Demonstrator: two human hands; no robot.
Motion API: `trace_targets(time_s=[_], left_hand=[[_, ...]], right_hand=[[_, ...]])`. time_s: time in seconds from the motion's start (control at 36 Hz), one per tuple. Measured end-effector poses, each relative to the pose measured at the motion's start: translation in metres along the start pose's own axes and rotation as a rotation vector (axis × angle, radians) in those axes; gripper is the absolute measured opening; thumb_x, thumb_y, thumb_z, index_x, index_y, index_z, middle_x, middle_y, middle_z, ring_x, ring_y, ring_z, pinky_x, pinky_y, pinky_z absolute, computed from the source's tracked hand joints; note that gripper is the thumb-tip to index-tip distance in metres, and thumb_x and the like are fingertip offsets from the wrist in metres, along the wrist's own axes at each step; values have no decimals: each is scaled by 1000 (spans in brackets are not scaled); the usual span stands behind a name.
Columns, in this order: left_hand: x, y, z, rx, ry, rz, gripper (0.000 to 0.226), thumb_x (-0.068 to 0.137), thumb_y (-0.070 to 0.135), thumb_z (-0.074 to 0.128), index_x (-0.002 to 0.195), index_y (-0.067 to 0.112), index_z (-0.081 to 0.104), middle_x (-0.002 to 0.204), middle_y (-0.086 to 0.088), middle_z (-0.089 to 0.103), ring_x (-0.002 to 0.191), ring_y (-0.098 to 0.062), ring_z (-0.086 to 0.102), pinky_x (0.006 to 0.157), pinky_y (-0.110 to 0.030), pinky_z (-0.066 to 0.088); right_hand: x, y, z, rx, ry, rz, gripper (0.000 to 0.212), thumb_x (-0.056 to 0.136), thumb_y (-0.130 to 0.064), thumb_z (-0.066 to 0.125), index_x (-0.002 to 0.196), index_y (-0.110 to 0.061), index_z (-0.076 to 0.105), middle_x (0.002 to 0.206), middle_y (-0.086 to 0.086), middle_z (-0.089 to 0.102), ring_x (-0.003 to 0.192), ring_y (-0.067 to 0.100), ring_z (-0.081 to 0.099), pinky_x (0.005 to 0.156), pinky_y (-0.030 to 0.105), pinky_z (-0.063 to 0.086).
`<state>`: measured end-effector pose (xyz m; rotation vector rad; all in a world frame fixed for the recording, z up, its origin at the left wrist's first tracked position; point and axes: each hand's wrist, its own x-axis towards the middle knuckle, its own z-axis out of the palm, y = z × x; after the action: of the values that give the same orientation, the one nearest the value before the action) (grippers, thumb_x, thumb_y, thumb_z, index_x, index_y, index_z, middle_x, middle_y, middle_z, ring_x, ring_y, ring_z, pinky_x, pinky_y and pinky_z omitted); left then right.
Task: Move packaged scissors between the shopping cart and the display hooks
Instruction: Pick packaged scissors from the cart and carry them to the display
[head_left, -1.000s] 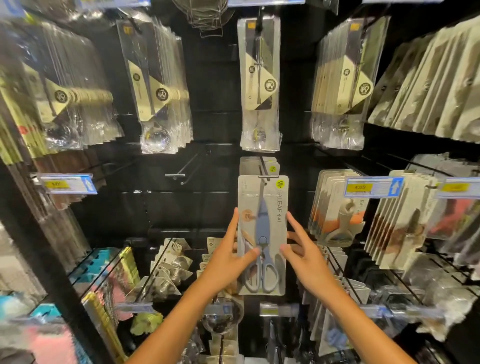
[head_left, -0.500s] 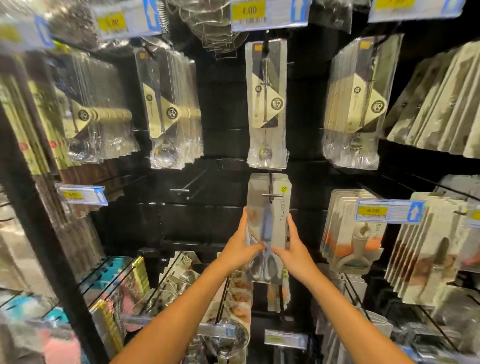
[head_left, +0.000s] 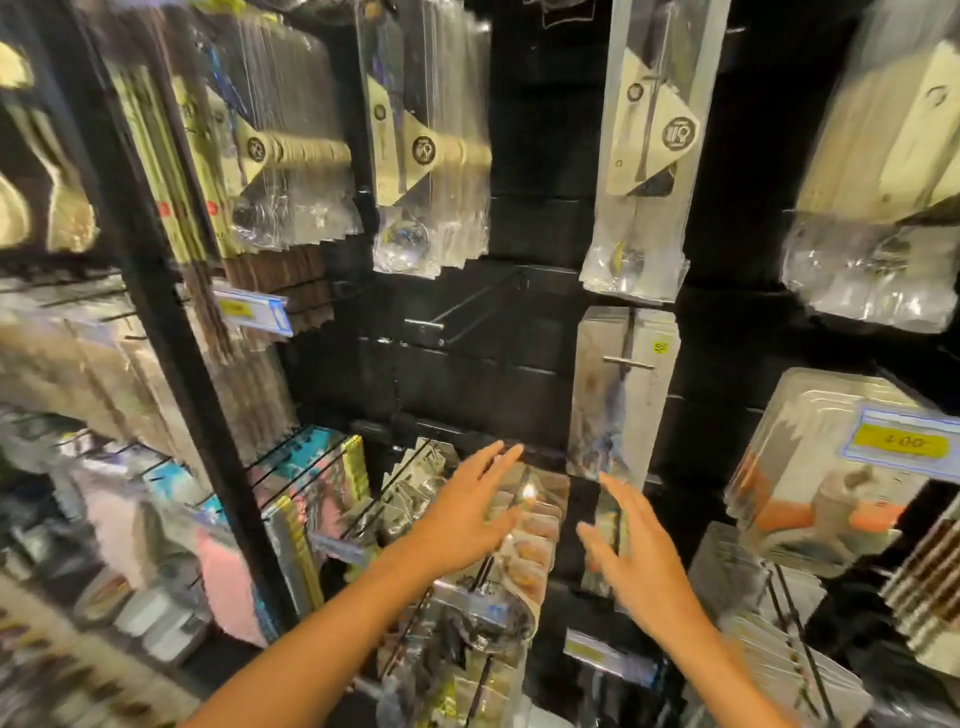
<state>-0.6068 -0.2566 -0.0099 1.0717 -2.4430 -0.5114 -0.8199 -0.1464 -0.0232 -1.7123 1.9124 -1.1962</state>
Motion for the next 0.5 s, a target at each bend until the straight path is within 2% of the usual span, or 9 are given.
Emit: trace_targets(time_s=[0.08,0.17,0.22,0.31,0.33,0.39,0.44,0.5], left_hand=[[-39,-27,-8,156,15,7,67,103,49,45,160,38,12,168,8,10,156,-14,7,126,-42,20],[-90,-44,-19,256,49,-8,65,101,55,37,160,31,23,168,5,17,155,-16,12,126,-37,15],[-128,-54,-24,318,65,-118,65,101,56,35,159,29,27,166,5,23,153,-17,18,124,-32,11],[-190,-76,-29,383,25,-292,66,101,62,30,157,26,33,163,-1,33,152,-27,26,123,-45,24],[-211,-86,-30,390,-7,-361,68,101,64,27,157,27,34,162,-2,35,151,-28,28,122,-48,26],[-250,-100,-37,389,-27,-476,70,100,66,24,157,28,34,162,-2,35,151,-31,28,122,-52,28],[-285,-109,-45,361,-14,-562,76,97,73,16,157,29,33,163,-2,33,152,-30,24,121,-53,27],[-322,-120,-50,368,3,-635,81,94,76,8,158,32,28,165,2,26,155,-26,17,125,-50,20]], right_hand=[[-5,-4,17,-53,-151,-83,58,88,-64,47,143,-49,36,147,-26,38,138,-4,36,117,27,33],[-5,-8,46,-138,-291,-190,61,93,-65,40,150,-43,35,156,-22,33,146,3,28,122,33,28],[-7,-13,73,-172,-401,-240,60,98,-61,41,153,-37,34,159,-18,31,150,8,23,124,37,23],[-18,-27,122,-117,-482,-386,60,100,-63,38,147,-28,48,153,-7,47,145,17,40,118,48,36],[-22,-33,139,-121,-514,-427,61,100,-65,36,147,-27,49,152,-6,48,144,18,41,118,49,35],[-32,-53,168,-170,-605,-490,63,98,-65,34,148,-28,48,154,-6,45,146,17,38,123,41,26],[-44,-74,197,-230,-676,-551,69,94,-66,27,149,-29,46,155,-9,41,148,15,32,123,30,14],[-57,-95,223,-226,-745,-598,71,92,-66,25,151,-32,41,156,-13,36,149,14,28,126,34,16]])
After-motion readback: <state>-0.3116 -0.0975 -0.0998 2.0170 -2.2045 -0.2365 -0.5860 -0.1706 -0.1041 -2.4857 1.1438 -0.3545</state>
